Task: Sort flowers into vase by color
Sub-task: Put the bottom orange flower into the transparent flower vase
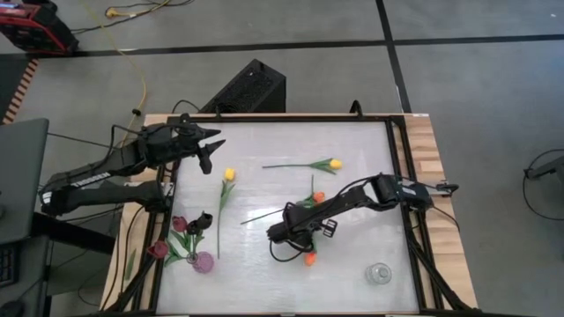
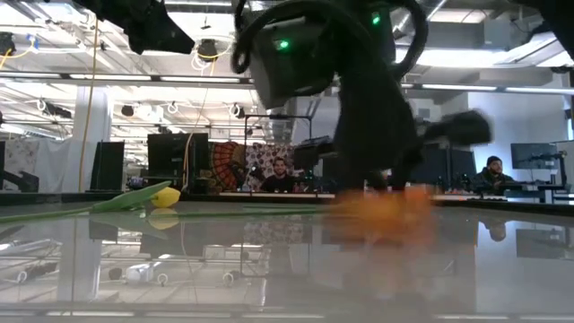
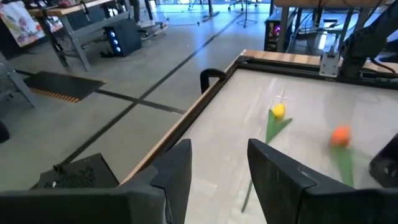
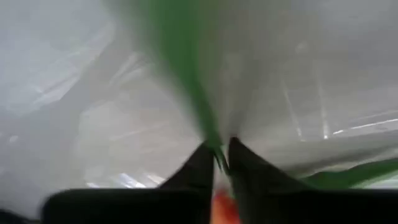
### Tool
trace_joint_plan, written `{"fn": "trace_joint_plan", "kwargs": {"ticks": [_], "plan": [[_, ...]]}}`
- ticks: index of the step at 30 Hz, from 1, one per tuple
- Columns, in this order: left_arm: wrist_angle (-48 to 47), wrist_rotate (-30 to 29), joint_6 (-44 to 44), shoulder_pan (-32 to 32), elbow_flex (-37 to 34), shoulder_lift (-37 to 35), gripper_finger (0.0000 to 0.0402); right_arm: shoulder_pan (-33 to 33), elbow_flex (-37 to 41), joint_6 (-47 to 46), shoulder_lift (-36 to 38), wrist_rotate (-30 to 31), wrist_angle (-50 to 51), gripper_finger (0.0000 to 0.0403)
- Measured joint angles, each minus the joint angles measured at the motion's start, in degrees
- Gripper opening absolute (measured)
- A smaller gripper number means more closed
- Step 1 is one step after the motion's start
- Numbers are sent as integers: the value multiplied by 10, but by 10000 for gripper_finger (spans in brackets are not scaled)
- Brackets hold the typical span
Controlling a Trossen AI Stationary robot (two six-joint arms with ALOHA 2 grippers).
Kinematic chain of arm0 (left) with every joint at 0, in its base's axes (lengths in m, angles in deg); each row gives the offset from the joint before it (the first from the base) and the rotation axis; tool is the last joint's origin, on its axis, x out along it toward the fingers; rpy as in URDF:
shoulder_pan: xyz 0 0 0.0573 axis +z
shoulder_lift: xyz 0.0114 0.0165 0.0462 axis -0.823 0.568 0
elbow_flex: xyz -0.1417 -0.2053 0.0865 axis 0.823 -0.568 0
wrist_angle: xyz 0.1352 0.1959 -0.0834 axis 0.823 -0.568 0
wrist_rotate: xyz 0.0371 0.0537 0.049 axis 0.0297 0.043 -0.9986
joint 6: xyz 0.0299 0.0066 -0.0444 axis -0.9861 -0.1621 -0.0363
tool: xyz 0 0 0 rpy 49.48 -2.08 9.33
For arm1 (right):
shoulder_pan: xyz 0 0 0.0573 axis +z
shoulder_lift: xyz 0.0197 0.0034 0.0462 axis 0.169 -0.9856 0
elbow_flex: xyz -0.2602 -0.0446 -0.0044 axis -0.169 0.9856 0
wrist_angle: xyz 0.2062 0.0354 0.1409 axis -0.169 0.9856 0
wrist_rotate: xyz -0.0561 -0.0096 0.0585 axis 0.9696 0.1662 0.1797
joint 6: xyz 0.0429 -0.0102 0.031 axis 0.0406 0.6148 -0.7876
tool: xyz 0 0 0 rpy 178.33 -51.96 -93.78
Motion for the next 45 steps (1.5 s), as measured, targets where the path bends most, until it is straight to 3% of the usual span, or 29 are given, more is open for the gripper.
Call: {"fn": "trace_joint_plan", "kwargs": {"ticks": [2,4,9,13,19,24,30,33,36,45], "plan": [[1,0,0,0,0,1,147,4,2,-22,19,-10,32,23],[0,1,1,0,0,1,146,7,1,-81,53,-23,57,23],[2,23,30,0,0,8,146,7,1,-305,152,-153,83,28],[-1,27,31,-1,0,16,146,34,0,-476,254,-196,62,24],[-11,27,35,-1,0,24,146,129,0,-741,390,-58,61,24],[-15,30,35,-1,0,24,146,289,14,-957,473,124,52,24],[-39,30,37,-1,0,24,146,471,111,-1212,508,332,36,27],[-47,30,37,-1,0,24,146,512,158,-1313,500,352,34,30],[-35,30,37,-1,0,24,146,529,175,-1375,487,325,37,27],[-24,30,41,-1,1,24,146,550,173,-1408,478,324,48,28]]}}
